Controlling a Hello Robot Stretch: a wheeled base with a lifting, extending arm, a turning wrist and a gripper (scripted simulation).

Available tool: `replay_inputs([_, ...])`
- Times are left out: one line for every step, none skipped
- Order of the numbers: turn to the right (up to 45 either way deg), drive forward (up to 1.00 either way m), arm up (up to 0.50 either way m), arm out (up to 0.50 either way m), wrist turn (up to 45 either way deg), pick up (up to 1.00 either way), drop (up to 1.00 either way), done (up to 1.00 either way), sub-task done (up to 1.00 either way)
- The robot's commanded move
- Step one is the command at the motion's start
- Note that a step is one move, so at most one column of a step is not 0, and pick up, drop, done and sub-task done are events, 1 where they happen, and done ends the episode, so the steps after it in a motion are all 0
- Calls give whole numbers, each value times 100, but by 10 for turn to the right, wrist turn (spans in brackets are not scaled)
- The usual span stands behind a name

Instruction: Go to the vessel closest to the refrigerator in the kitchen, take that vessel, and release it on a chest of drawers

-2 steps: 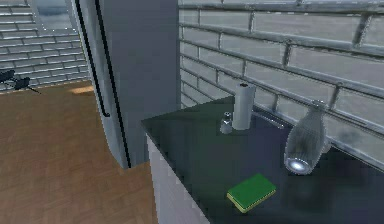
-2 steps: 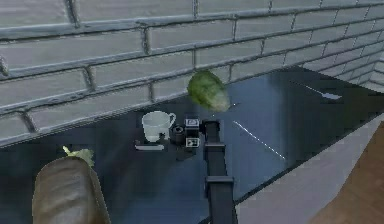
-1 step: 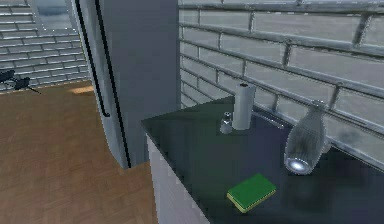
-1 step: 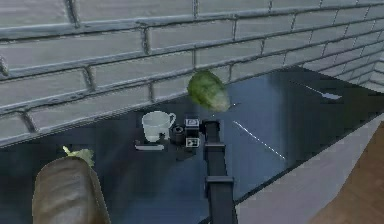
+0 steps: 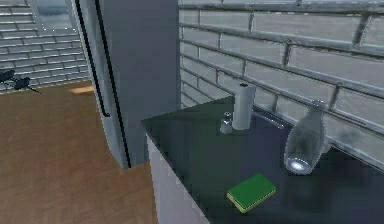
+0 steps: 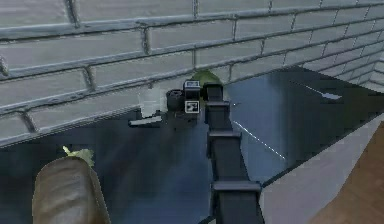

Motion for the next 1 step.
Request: replay_inputs([0, 0, 6, 0, 0, 0, 0, 0, 0])
